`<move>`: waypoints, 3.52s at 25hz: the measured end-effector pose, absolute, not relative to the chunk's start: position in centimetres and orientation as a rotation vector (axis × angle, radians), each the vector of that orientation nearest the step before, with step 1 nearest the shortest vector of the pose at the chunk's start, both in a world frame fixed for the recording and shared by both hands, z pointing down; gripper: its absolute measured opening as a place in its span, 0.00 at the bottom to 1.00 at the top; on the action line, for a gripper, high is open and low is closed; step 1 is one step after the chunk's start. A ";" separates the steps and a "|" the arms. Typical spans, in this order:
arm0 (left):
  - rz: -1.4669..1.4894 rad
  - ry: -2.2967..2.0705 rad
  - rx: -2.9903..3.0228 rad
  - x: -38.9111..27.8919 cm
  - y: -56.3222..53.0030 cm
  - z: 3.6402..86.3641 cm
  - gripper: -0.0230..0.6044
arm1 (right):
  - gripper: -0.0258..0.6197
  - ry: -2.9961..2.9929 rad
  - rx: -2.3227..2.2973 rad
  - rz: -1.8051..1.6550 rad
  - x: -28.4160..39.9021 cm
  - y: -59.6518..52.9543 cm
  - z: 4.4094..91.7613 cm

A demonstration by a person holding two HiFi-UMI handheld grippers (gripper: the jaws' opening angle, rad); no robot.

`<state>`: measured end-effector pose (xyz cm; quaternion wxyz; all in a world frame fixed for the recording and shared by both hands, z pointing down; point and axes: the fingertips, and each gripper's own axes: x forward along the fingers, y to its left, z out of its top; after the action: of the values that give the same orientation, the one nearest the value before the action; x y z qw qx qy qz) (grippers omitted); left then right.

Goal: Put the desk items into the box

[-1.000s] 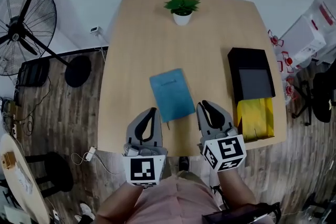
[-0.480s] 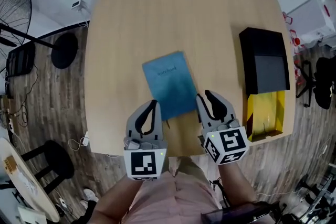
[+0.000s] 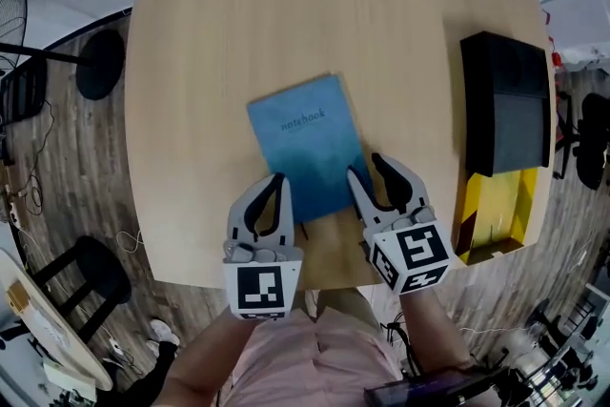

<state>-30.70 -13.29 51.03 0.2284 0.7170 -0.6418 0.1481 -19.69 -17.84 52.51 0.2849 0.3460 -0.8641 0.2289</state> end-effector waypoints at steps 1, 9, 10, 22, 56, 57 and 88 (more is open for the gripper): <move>0.411 -1.761 1.968 -30.7 -13.3 51.4 0.05 | 0.31 -2.302 0.917 0.619 -19.8 -17.9 52.9; 0.542 -1.688 1.972 -30.3 -13.3 53.8 0.05 | 0.31 -2.253 0.868 0.660 -20.2 -17.8 54.7; 0.553 -1.687 1.973 -30.2 -13.4 53.8 0.05 | 0.31 -2.251 0.866 0.660 -20.2 -17.8 54.7; 0.595 -1.659 1.924 -30.2 -13.5 54.5 0.05 | 0.26 -2.241 0.834 0.667 -20.5 -17.6 54.9; 0.620 -1.651 1.946 -29.9 -12.9 54.5 0.05 | 0.31 -2.190 0.891 0.867 -19.9 -16.8 55.0; 0.621 -1.651 1.946 -29.8 -12.9 54.5 0.05 | 0.31 -2.190 0.892 0.868 -19.9 -16.7 55.1; 0.315 -1.840 1.945 -31.8 -9.9 45.3 0.05 | 0.05 -2.461 0.781 0.800 -23.9 -12.9 44.3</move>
<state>-31.75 -9.89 45.33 0.2209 0.7037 -0.6656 0.1141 -23.92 -12.86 44.29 0.2177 0.2821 -0.8886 0.2889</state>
